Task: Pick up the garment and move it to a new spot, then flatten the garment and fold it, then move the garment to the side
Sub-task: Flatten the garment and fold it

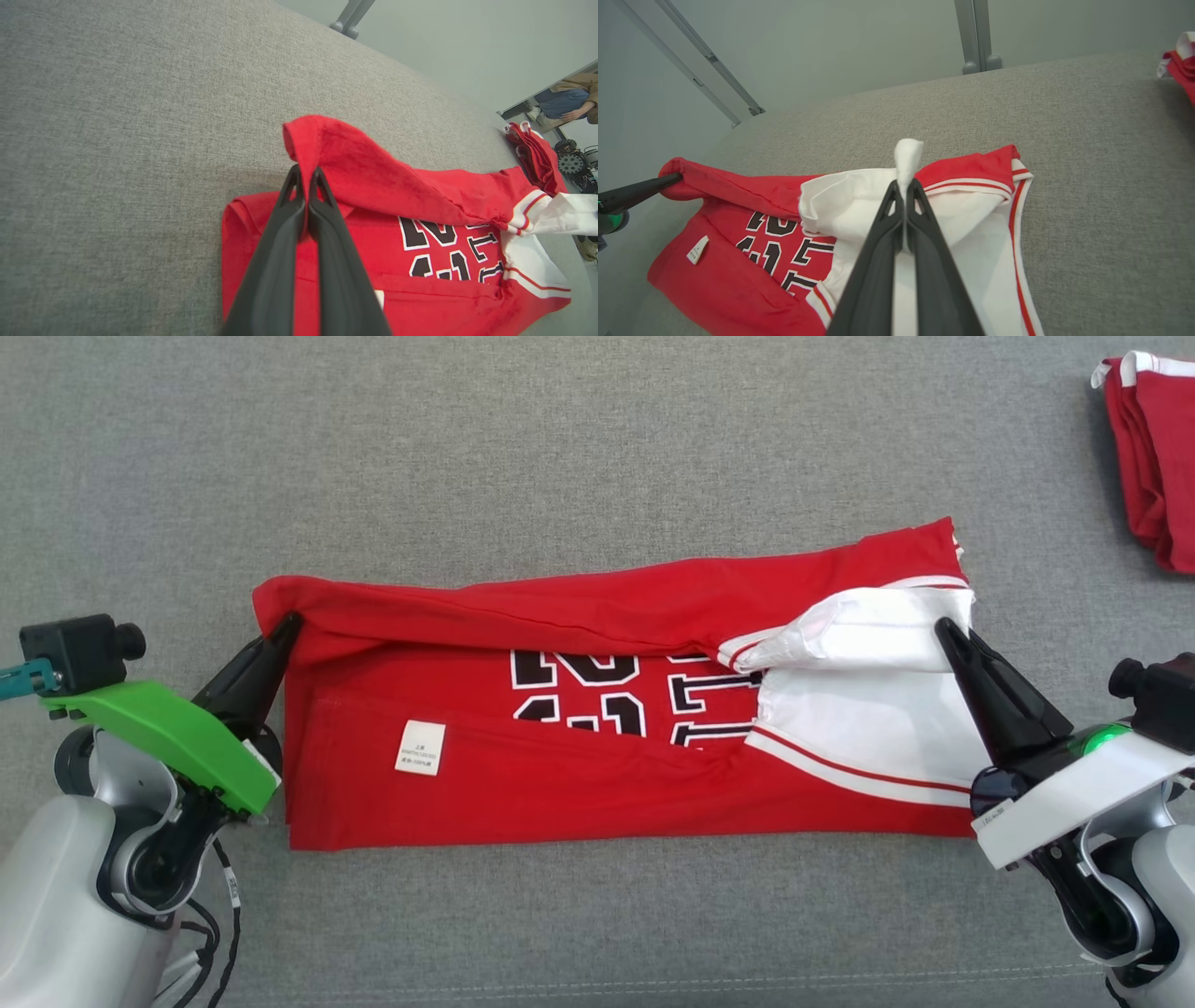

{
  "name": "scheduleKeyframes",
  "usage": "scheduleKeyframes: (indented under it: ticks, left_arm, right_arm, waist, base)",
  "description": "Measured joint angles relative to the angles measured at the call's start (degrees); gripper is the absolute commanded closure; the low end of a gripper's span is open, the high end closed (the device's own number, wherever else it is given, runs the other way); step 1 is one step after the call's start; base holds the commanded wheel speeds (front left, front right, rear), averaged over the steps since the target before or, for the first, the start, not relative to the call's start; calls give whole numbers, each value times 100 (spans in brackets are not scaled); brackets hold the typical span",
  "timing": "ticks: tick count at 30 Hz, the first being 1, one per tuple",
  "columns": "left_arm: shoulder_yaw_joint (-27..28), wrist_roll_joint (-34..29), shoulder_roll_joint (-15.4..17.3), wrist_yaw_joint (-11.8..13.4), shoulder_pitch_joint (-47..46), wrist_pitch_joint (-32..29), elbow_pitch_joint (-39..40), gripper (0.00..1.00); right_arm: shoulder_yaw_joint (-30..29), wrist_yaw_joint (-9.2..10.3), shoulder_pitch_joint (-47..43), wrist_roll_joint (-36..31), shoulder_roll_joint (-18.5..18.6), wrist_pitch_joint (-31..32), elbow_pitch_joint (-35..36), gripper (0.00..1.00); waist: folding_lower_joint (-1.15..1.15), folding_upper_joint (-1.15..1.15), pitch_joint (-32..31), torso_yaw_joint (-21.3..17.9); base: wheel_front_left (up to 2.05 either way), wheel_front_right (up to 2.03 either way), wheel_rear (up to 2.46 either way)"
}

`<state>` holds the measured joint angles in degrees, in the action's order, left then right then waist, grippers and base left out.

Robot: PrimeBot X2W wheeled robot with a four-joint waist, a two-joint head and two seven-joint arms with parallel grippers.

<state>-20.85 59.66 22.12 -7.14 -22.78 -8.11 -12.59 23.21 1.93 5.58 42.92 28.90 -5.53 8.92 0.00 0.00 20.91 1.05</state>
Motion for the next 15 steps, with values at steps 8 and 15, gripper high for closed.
scheduleKeyframes:
  ticks: [8, 15]
  left_arm:
    - [-45, 9, 4, 0, 183, 172, 47, 100]
    - [-122, 14, 44, -1, 269, 220, 148, 100]
  right_arm:
    - [-45, 124, -260, -10, 79, -52, 316, 100]
    - [-47, 209, -512, -25, 177, -45, 481, 100]
  waist:
    - [0, 0, -54, 25]
    - [0, 0, -65, 22]
  base:
    - [0, 0, 0]
    - [0, 0, 0]
